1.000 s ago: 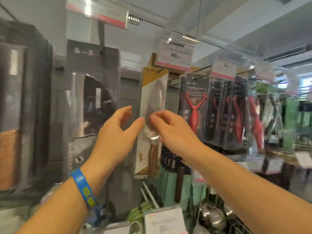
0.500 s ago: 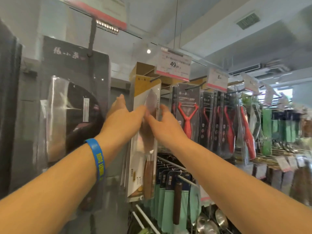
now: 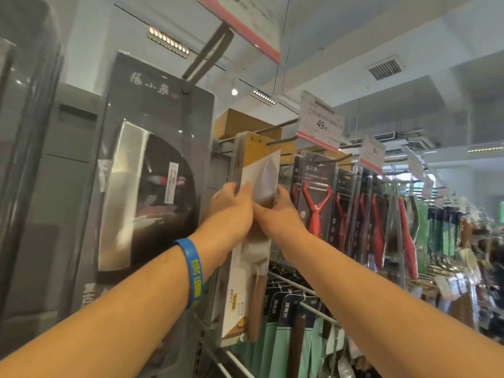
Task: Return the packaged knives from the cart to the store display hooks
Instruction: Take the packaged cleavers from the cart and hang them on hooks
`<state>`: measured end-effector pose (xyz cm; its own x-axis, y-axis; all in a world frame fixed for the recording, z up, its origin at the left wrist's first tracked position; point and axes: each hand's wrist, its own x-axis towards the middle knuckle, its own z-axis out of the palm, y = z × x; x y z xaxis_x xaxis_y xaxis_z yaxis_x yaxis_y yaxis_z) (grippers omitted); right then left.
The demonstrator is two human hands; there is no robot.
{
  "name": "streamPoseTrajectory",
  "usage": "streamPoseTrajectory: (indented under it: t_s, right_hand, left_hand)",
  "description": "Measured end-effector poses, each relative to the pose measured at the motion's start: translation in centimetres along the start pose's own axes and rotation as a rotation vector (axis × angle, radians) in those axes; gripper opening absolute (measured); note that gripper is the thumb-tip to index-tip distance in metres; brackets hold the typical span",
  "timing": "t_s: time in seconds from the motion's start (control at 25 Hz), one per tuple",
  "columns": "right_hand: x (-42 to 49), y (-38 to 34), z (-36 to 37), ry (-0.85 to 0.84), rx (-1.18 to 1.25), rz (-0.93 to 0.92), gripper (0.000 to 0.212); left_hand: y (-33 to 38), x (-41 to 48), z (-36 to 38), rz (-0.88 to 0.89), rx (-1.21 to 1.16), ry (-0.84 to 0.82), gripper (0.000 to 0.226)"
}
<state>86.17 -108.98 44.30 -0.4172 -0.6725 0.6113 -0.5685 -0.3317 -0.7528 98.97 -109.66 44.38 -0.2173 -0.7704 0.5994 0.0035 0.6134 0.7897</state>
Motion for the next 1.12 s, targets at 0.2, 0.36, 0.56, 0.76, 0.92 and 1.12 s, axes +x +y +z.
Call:
streamPoseTrajectory:
  t_s: [0.2,0.36,0.56,0.76,0.92,1.12]
  right_hand:
    - [0.5,0.4,0.9,0.078,-0.033,-0.009,0.073]
    - [-1.3,-0.1,-0.1,0.178,-0.047,-0.078,0.080]
    - [-3.5,-0.9,-2.4,0.220,-0.138,-0.098,0.079]
    - [-4.3,-1.7,-2.9,0.154,-0.138,-0.067,0.084]
    - [-4.7,-1.6,-2.7,0.144,-0.127,-0.090,0.088]
    - [-4.8,-1.0,-3.6,0.108,-0.158,-0.123,0.069]
  left_hand:
    - [-0.7,0.3,0.2,0.015,-0.015,-0.045,0.039]
    - [-1.3,1.9,0.6,0.015,0.040,0.088,0.035]
    - [-2.2,2.3,0.9,0.036,0.085,0.162,0.024]
    - [-2.4,2.5,0.7,0.044,0.257,0.092,0.027]
    - [-2.8,2.2,0.7,0.062,0.179,0.122,0.022]
    - [-2.6,1.9,0.5,0.080,-0.002,0.147,0.021]
